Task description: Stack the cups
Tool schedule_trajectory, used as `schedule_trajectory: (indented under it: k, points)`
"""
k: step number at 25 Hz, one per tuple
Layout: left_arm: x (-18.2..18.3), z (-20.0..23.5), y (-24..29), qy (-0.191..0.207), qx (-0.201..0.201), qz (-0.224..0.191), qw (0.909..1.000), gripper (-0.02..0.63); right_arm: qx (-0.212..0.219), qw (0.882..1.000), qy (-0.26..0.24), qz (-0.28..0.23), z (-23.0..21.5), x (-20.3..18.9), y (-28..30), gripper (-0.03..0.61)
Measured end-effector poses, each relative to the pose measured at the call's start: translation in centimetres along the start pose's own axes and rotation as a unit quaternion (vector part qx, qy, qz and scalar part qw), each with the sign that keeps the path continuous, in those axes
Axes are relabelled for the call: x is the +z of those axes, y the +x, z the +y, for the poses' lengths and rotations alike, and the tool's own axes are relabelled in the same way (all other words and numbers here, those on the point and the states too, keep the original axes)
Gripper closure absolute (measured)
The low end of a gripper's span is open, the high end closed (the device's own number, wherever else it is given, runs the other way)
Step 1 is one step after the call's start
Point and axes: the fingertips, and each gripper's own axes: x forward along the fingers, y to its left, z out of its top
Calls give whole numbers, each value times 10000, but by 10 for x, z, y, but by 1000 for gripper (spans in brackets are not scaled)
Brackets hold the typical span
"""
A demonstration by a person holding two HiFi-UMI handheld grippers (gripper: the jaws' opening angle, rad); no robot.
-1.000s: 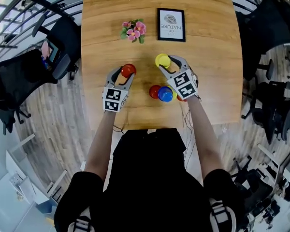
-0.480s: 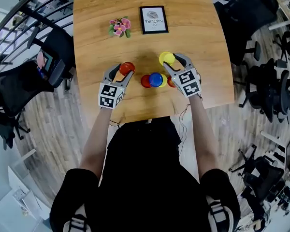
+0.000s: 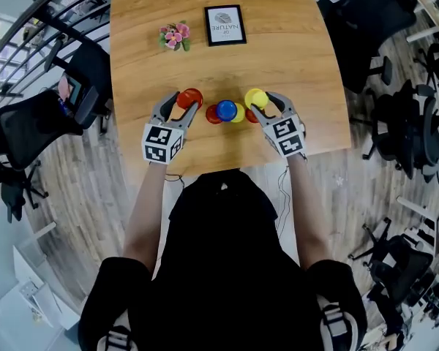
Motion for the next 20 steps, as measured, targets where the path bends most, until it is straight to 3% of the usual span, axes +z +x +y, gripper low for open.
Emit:
schedule_trajectory:
  k: [20]
  points:
    - [27, -41, 12, 145, -170, -19, 9997, 360, 578, 9980, -65, 249, 32, -23, 15, 345]
